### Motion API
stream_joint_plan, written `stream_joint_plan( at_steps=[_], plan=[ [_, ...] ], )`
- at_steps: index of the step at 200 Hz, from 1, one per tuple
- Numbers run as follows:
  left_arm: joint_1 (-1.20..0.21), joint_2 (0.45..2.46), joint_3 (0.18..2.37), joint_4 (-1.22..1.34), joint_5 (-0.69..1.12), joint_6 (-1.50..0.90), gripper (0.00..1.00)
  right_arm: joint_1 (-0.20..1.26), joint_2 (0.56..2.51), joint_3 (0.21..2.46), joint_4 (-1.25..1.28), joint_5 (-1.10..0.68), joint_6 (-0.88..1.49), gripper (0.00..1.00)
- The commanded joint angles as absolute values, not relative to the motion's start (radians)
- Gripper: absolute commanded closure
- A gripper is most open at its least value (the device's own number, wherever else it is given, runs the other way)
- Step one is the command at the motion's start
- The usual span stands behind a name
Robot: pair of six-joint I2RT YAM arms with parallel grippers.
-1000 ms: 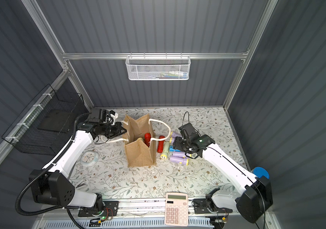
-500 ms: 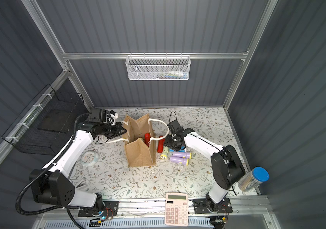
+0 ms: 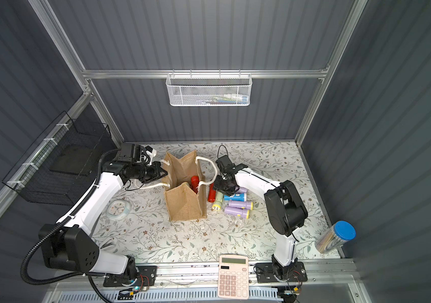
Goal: Put the flashlights into the tote bags
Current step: Pick up the flashlight from the center of the board.
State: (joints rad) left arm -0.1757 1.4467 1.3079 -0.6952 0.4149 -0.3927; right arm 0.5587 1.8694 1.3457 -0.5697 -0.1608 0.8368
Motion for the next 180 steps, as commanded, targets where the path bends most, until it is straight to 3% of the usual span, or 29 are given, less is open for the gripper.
stream_joint_plan(
  at_steps=[1, 180],
  plan=[
    [-0.169, 1.447, 1.325, -0.698, 0.416, -0.368, 1.0, 0.558, 1.892, 1.374, -0.611, -0.134, 0.825, 0.48],
    [-0.169, 1.447, 1.338, -0.713, 0.398, -0.36, 1.0, 0.559, 2.043, 1.463, -0.69, -0.06, 0.742, 0.53]
  ],
)
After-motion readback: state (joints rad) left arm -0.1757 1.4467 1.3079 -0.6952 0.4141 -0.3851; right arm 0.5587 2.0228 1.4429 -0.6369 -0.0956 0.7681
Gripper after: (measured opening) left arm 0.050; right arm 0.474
